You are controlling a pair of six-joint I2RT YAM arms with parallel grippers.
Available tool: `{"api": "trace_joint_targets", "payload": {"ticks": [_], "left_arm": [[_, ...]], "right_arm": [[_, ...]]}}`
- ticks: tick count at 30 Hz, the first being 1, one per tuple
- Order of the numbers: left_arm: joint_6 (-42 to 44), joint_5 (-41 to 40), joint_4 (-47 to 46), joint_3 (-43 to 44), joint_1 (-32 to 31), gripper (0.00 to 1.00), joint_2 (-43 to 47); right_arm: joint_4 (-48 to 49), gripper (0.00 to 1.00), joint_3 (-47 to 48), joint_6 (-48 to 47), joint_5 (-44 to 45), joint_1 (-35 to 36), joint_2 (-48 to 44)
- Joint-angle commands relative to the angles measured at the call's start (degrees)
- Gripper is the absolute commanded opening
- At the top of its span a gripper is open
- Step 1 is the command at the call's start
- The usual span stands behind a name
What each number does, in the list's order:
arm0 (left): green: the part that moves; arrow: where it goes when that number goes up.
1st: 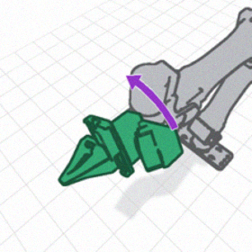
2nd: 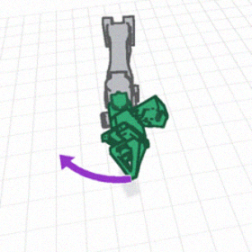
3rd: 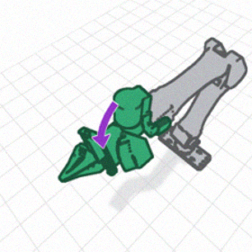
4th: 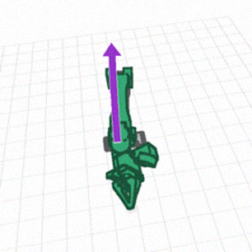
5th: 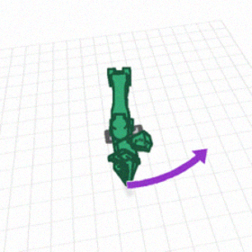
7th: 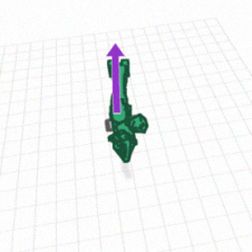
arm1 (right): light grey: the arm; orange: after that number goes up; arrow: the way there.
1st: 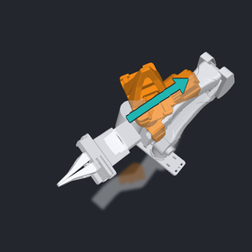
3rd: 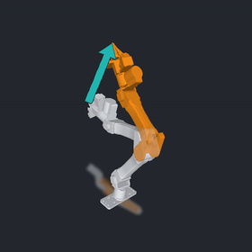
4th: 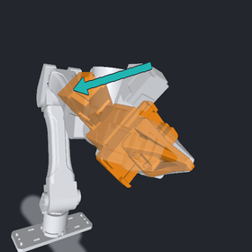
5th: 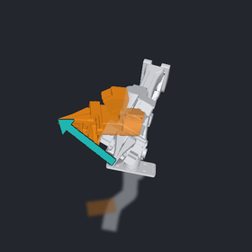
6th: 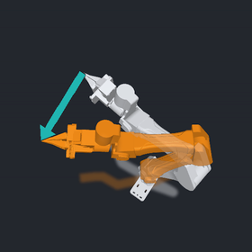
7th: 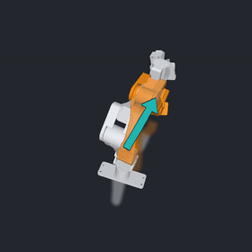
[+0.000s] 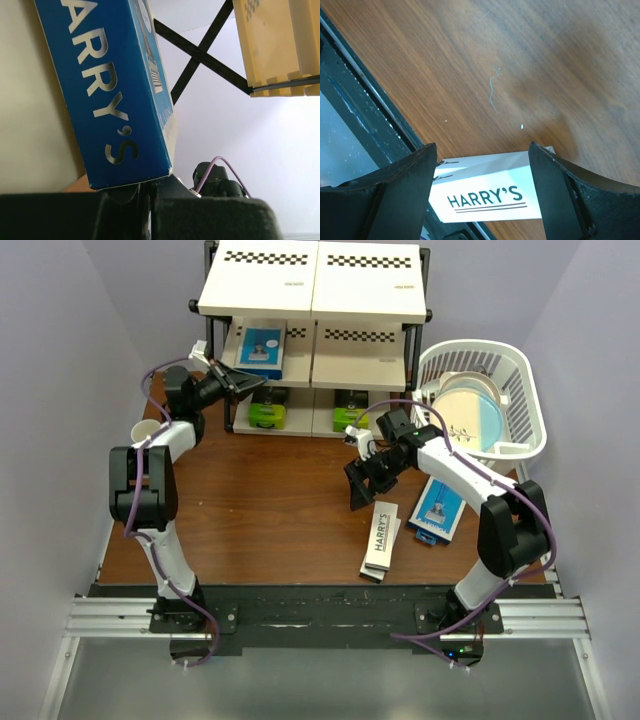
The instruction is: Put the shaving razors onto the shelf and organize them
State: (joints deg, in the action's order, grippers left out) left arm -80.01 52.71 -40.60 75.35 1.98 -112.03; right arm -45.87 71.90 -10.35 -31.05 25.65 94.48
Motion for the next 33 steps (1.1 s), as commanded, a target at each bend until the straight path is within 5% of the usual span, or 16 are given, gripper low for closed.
{"api": "trace_joint_targets", "payload": {"ticks": [1, 14, 21, 22, 24, 33], "left_arm": [[0.02, 2.14, 0.17, -0.12, -0.66, 0.0, 2.34], [-0.41, 0.29, 8.61, 3.31, -0.57, 0.03, -0.39], [-0.85, 1.17, 8.34, -0.99, -0.48, 0.34, 3.48], [-0.85, 1.34, 8.34, -1.61, -0.22, 0.46, 4.96], [-0.33, 1.43, 7.29, -4.24, 0.22, 0.55, 7.07], [8.53, 1.88, 12.63, -25.32, 4.61, 0.77, 28.41]], "right_arm": [[1.57, 0.78, 2.98, 0.94, -1.3, -0.16, 0.44], [1.92, 0.78, 2.72, 1.12, -1.03, -0.25, 0.18], [1.92, 0.78, 2.19, 1.12, -1.12, -0.25, -0.26], [1.83, 0.78, 2.54, 1.03, -1.03, -0.16, -0.34], [1.31, 0.78, 3.07, 0.68, -0.42, -0.25, -0.52], [-1.34, 0.81, 2.55, -0.12, 8.44, -1.47, -6.04]]}}
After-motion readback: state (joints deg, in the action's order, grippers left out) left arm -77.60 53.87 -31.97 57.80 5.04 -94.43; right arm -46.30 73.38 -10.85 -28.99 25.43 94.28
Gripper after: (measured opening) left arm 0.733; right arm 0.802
